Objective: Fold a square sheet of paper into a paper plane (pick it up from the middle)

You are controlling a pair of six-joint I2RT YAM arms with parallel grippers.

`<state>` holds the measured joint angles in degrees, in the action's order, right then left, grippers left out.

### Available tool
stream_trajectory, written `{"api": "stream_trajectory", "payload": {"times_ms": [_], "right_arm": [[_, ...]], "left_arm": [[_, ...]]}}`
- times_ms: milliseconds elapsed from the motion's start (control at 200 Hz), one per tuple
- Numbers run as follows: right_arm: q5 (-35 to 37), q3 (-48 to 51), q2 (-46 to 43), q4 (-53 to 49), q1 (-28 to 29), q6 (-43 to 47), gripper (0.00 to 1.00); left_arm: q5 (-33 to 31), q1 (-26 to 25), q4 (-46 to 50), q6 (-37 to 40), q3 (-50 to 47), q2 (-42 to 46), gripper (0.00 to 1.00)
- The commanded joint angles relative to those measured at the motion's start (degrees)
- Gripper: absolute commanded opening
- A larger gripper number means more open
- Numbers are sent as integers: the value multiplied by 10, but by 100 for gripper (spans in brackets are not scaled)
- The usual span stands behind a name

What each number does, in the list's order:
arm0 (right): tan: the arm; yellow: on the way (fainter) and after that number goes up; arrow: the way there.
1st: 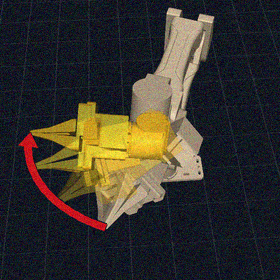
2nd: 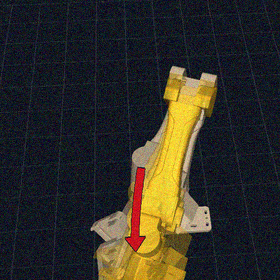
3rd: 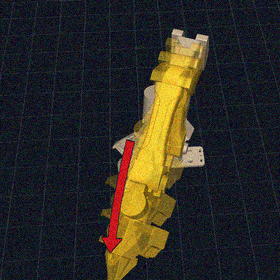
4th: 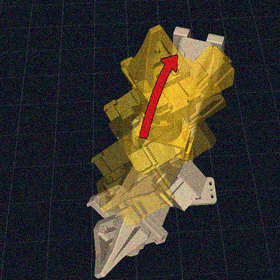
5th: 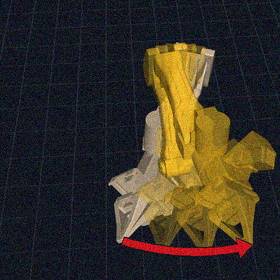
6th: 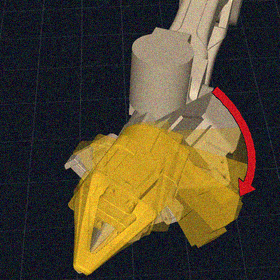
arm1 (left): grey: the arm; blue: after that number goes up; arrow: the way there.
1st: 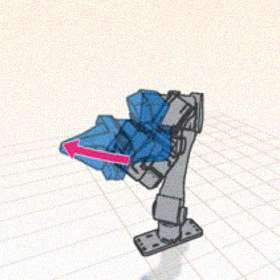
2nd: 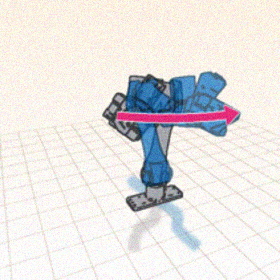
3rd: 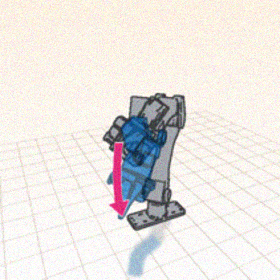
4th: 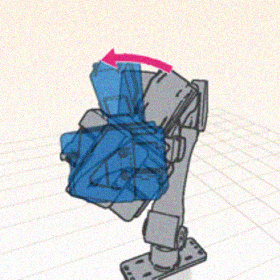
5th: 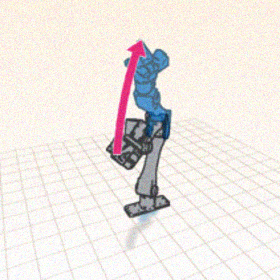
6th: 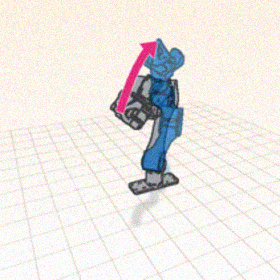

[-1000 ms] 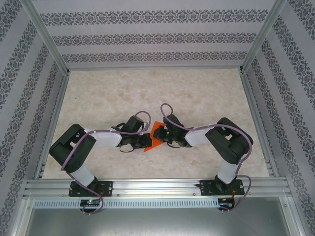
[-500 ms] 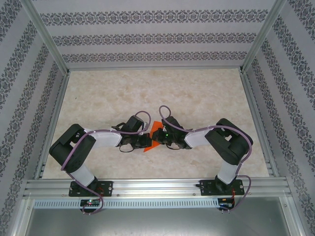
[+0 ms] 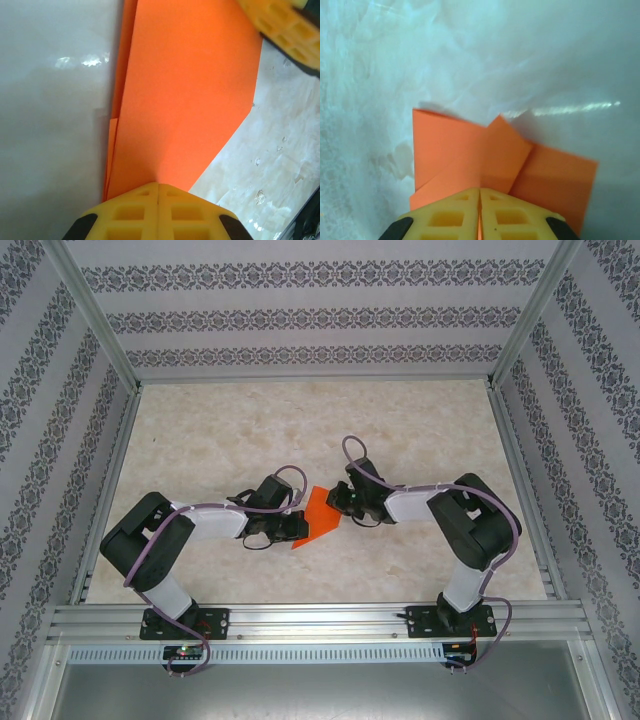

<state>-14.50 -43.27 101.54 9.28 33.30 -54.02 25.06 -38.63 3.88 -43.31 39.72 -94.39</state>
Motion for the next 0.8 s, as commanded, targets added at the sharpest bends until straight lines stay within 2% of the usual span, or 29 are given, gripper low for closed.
{"api": "stream_trajectory", "payload": {"times_ms": [0,305,450,629,794], "right_arm": [[16,3,16,6,-42,29,11],[-7,-21,30,-11,-90,53,11],[-27,-21,-4,-13,-93,57,13],[-23,-13,-66,-22,-60,51,14],[-20,-20,-45,-12,0,35,14]], "left_arm": [[-40,1,77,18,-17,-17,0],[-36,1,78,21,-16,-21,0],[-34,1,79,23,-15,-22,0],[-30,1,75,22,-12,-23,0],[-25,1,73,21,-6,-26,0]]}}
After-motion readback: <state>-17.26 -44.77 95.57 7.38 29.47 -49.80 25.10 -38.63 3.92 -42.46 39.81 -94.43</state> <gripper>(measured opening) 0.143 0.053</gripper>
